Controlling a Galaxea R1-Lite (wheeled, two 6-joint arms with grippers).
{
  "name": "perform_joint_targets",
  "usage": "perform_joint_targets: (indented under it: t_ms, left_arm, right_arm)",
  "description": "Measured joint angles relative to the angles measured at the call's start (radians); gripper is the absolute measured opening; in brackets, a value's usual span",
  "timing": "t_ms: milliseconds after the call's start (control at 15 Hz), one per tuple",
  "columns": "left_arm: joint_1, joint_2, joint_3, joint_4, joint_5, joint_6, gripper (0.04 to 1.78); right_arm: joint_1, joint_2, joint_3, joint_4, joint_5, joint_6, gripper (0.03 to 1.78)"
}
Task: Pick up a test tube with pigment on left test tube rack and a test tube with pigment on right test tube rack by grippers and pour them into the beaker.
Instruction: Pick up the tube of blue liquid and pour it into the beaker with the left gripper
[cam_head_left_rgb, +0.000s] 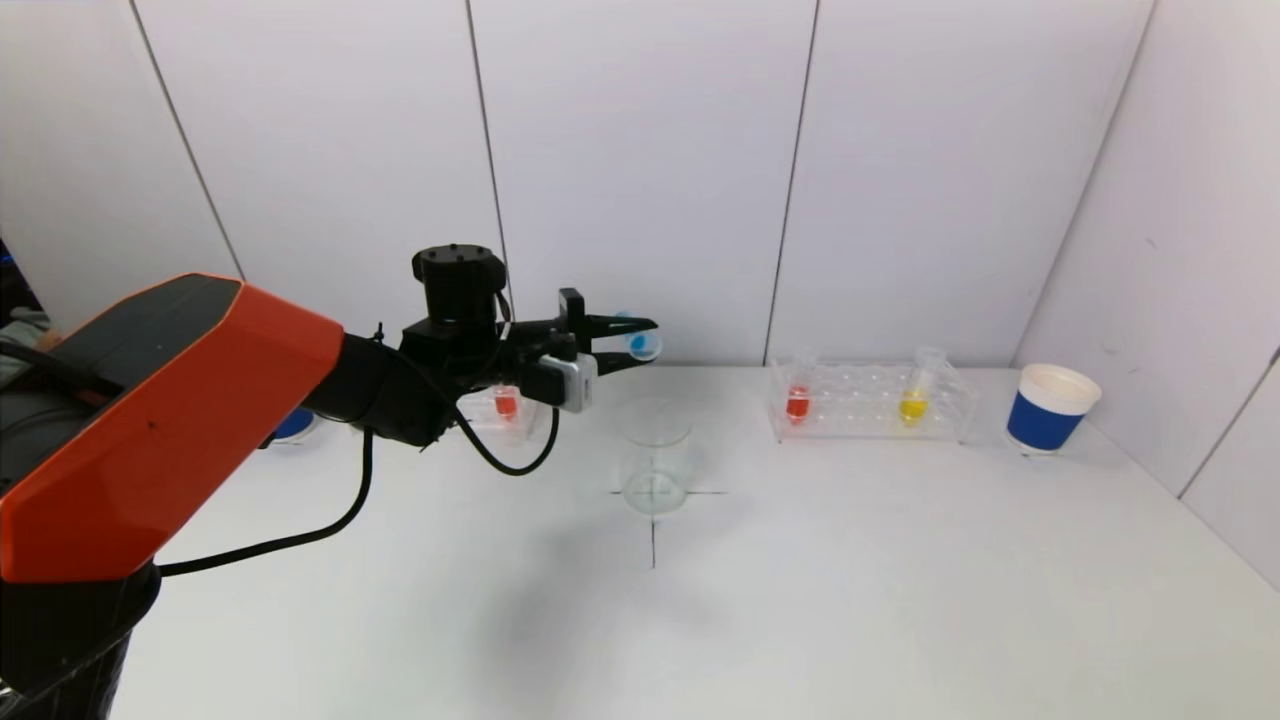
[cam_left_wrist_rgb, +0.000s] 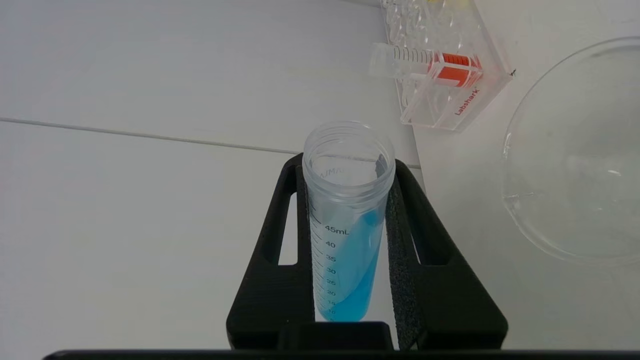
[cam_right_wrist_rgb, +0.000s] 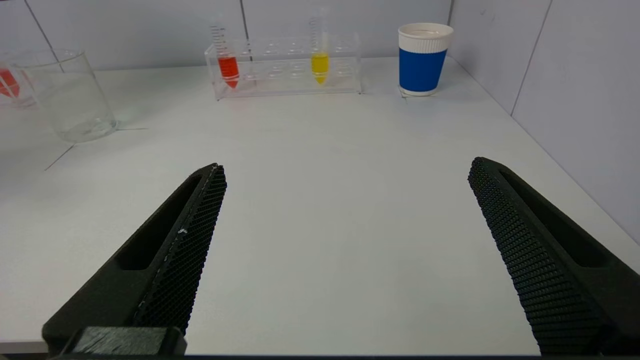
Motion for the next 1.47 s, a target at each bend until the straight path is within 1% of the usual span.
perform_joint_targets:
  t_ms: [667,1133,1467]
  left_arm:
    - [0.008,0.05,-0.011,-0.003,0.011,0.135,0.44]
    - [0.013,0.086,-0.015,-0.031,0.021,0.201,0.44]
    - [0.013,0.106,-0.056,-0.031,0.025,0.238,0.44]
  right_arm:
    - [0.0,0.0,0.0,0.0,0.0,0.0,1.76]
    - [0.0,0.0,0.0,0.0,0.0,0.0,1.76]
    - [0.0,0.0,0.0,0.0,0.0,0.0,1.76]
